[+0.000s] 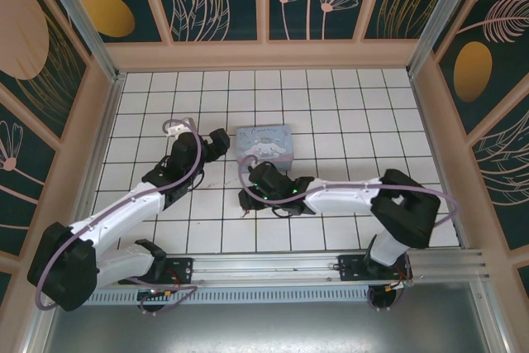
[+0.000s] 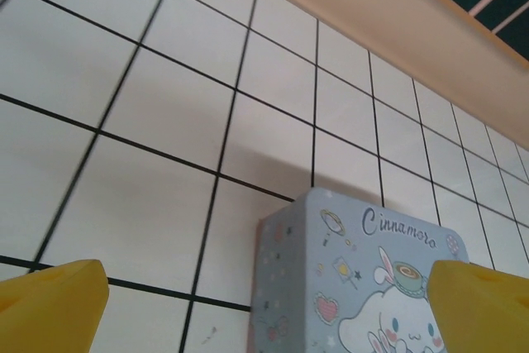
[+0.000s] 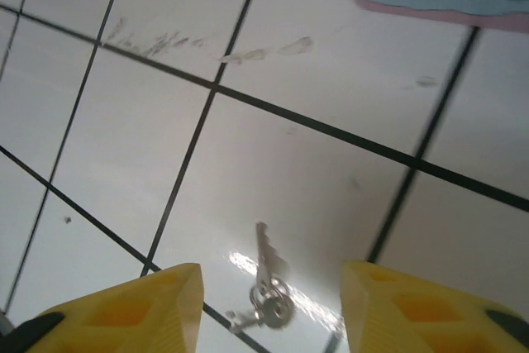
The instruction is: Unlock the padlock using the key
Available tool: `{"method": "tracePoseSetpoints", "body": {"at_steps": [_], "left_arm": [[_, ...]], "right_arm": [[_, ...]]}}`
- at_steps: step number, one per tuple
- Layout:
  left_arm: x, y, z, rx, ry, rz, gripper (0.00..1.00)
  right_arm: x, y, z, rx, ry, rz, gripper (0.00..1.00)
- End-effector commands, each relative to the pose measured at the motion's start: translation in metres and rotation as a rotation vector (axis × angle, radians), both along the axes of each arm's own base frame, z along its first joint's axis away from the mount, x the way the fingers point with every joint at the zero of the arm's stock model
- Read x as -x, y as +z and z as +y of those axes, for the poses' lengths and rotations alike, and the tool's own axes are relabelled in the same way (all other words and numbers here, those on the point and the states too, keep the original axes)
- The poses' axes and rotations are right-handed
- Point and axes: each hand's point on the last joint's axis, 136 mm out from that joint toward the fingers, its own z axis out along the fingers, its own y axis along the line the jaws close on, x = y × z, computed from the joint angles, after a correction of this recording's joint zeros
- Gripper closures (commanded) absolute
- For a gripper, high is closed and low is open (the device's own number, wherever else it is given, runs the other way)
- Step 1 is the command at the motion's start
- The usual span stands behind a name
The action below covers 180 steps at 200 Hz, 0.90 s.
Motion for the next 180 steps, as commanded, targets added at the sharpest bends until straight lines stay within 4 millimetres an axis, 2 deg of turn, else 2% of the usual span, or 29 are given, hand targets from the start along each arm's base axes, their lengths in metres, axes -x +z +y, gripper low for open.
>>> {"method": "tracePoseSetpoints", "body": {"at_steps": [1,38,83,180], "left_arm": [[0.006,0.006,0.022,-0.025,0.096,-0.016,0.01],[0.005,0.016,0.027,-0.043,0.110,0.002,0.01],[0.001,0.014,0.024,-0.028,0.091,0.027,0.01],[0.001,0.009,0.025,-0.005,0.079,0.033,0.01]], "right_arm": [[-0.001,-0.008,0.007,0.069,0.028,-0.022,0.58],[0.000,-0.020,0.014,0.115,0.047,-0.018,0.62],[0.007,-0.034,0.021,0.181,0.068,-0.025,0.67],[0.018,-0.046,0.012,0.266,0.048,-0.053,0.67]]}}
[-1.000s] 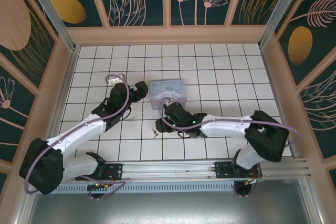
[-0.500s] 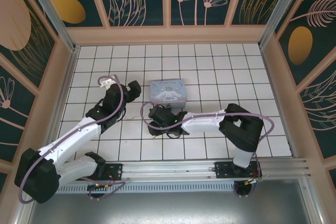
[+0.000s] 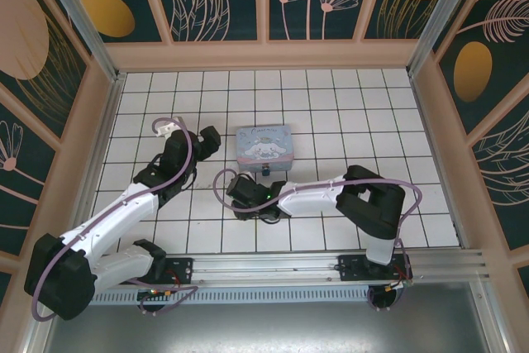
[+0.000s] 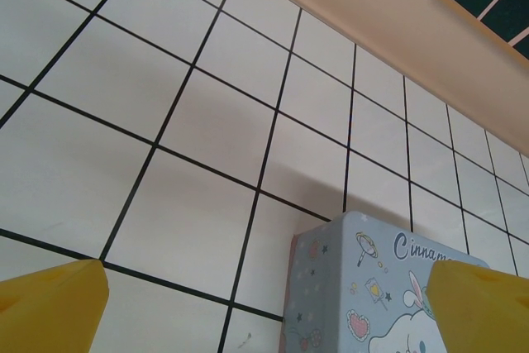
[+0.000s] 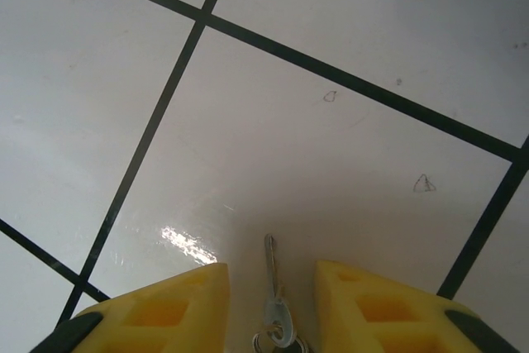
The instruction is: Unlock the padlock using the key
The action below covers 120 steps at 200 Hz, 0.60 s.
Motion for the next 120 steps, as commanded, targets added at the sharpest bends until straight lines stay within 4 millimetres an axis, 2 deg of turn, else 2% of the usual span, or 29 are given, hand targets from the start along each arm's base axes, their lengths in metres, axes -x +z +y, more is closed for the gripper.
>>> {"method": "tracePoseSetpoints", "body": {"at_steps": [1,31,81,96,114,120], "left_arm": [[-0.001,0.000,0.000,0.015,0.001,0.001,0.01],[-0.001,-0.003,0.000,0.022,0.000,0.005,0.01],[-0.001,-0.004,0.000,0.029,0.000,0.007,0.01],[-0.001,-0.003,0.000,0.032,0.003,0.005,0.01],[-0.002,-0.003,-0.001,0.033,0.000,0.006,0.01],[-0.002,-0.003,-0.001,0.035,0.001,0.007,0.01]], "right_arm": [[0.005,-0.006,-0.007,0.056,-0.013,-0.011,0.67],[0.009,-0.010,-0.008,0.070,-0.012,-0.011,0.68],[0.014,-0.016,-0.013,0.086,-0.021,-0.008,0.78],[0.016,-0.017,-0.014,0.089,-0.023,-0.009,0.85],[0.016,-0.017,-0.014,0.087,-0.030,-0.013,1.00],[0.015,-0.018,-0.015,0.089,-0.036,-0.016,1.00]]}}
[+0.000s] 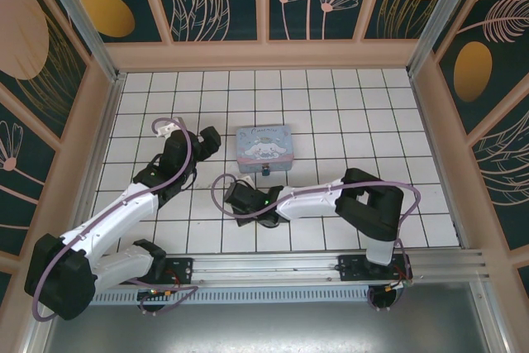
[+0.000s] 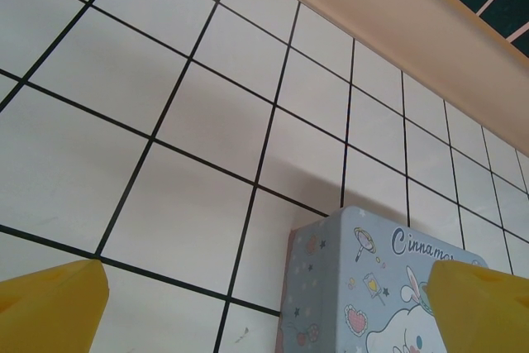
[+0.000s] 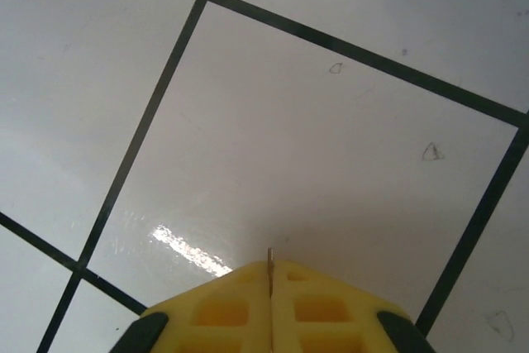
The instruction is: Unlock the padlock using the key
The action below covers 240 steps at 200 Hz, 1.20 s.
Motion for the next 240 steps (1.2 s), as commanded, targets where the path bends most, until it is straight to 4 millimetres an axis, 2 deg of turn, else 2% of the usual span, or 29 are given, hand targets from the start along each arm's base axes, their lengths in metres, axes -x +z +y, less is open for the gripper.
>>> {"method": "tracePoseSetpoints", "body": {"at_steps": [1,26,45,86,124,152,187,209,240], "left_arm": [[-0.002,-0.001,0.000,0.022,0.007,-0.001,0.01],[-0.002,-0.001,-0.002,0.025,-0.003,0.003,0.01],[-0.001,0.000,-0.007,0.040,-0.031,0.007,0.01],[0.002,0.010,-0.039,0.159,-0.176,-0.002,0.01],[0.002,0.021,-0.078,0.326,-0.321,-0.004,0.01],[0.004,0.031,-0.106,0.500,-0.414,0.001,0.01],[0.010,0.052,-0.130,0.639,-0.465,-0.015,0.01],[0.014,0.059,-0.135,0.722,-0.443,-0.007,0.01],[0.019,0.062,-0.132,0.876,-0.372,0.027,0.01]], "right_arm": [[0.005,-0.015,-0.015,0.069,-0.014,0.006,1.00],[-0.003,-0.001,-0.015,0.039,-0.037,-0.027,1.00],[-0.010,0.016,-0.016,-0.010,-0.055,-0.053,1.00],[-0.030,0.069,-0.029,-0.200,-0.092,-0.094,1.00],[-0.056,0.122,-0.065,-0.444,-0.126,-0.114,1.00],[-0.073,0.159,-0.105,-0.620,-0.164,-0.152,1.00],[-0.087,0.188,-0.146,-0.734,-0.232,-0.191,1.00],[-0.093,0.198,-0.156,-0.774,-0.271,-0.200,1.00],[-0.098,0.212,-0.154,-0.858,-0.309,-0.197,1.00]]}}
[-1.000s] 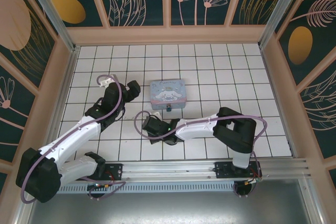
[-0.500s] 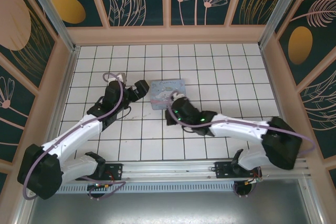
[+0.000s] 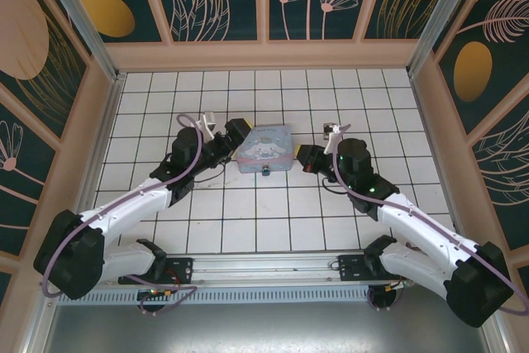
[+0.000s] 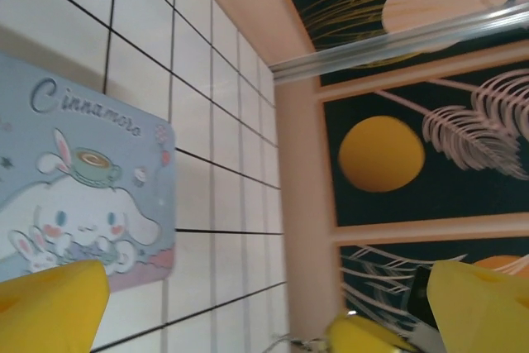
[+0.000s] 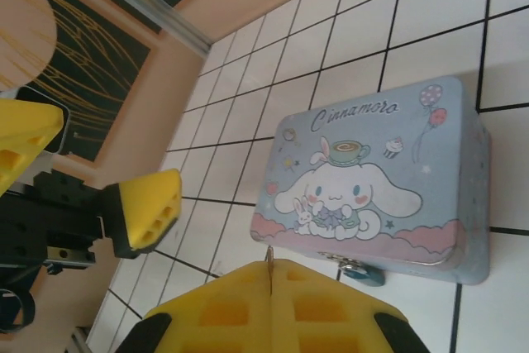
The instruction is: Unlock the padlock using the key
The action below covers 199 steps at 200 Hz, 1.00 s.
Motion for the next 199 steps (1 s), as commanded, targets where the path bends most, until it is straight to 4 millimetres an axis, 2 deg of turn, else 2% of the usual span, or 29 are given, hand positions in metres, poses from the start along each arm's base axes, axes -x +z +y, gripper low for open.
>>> {"method": "tracePoseSetpoints", "body": {"at_steps": [1,42,79,115,199], "left_arm": [[0.005,0.015,0.001,0.172,0.033,0.057,0.02],[0.007,0.022,0.004,0.356,0.065,0.129,0.01],[0.002,0.028,-0.013,0.435,0.020,0.150,0.01],[-0.005,0.031,-0.030,0.520,-0.021,0.168,0.02],[-0.012,0.037,-0.041,0.672,-0.043,0.172,0.02]], "right_arm": [[0.001,0.016,0.005,-0.107,0.008,-0.007,1.00],[-0.013,0.036,0.002,-0.220,-0.084,0.002,1.00],[-0.026,0.051,0.005,-0.279,-0.167,0.010,1.00],[-0.034,0.068,0.017,-0.324,-0.208,0.000,1.00],[-0.045,0.078,0.047,-0.385,-0.247,0.023,1.00]]}}
